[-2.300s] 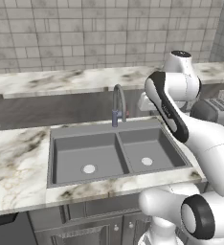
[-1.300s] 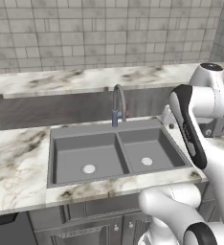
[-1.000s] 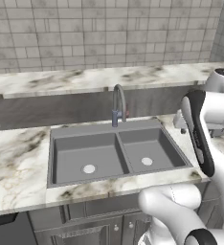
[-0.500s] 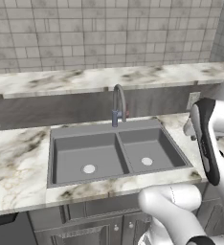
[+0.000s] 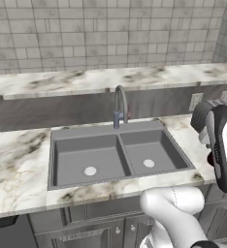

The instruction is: Pick the mug and place it in the sink. Pick the bowl and place it in the open cabinet and then close the cabinet.

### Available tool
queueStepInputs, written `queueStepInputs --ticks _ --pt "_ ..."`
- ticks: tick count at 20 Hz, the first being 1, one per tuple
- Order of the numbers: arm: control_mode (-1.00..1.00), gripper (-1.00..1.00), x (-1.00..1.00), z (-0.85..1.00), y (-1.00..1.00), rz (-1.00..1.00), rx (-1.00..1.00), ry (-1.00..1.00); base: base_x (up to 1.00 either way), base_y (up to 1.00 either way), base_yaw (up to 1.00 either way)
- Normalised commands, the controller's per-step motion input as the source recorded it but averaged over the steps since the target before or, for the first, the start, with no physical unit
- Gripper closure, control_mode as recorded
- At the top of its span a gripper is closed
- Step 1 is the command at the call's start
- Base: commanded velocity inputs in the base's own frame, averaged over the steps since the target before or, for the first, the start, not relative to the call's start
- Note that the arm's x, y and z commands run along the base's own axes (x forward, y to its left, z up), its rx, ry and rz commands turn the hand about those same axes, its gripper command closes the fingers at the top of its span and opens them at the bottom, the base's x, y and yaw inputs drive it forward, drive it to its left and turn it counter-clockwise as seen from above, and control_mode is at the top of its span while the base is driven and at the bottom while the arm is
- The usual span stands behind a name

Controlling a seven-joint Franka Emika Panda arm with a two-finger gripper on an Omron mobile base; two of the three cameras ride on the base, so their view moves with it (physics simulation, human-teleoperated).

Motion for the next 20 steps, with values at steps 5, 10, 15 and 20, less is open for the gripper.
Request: queueStepInputs --ticks 5,10,15,20 --pt "-1.00 -1.00 -0.04 -0.10 -0.38 0.00 0.00 0.05 0.00 0.00 0.00" --pt "-1.00 -1.00 0.00 -0.22 -0.32 0.00 0.00 0.09 0.00 0.00 0.00" --pt "-1.00 -1.00 0.00 -0.25 -0.26 0.00 0.00 0.07 0.00 0.00 0.00" --pt "-1.00 -1.00 0.00 -0.28 -0.25 0.00 0.00 0.11 0.00 0.00 0.00"
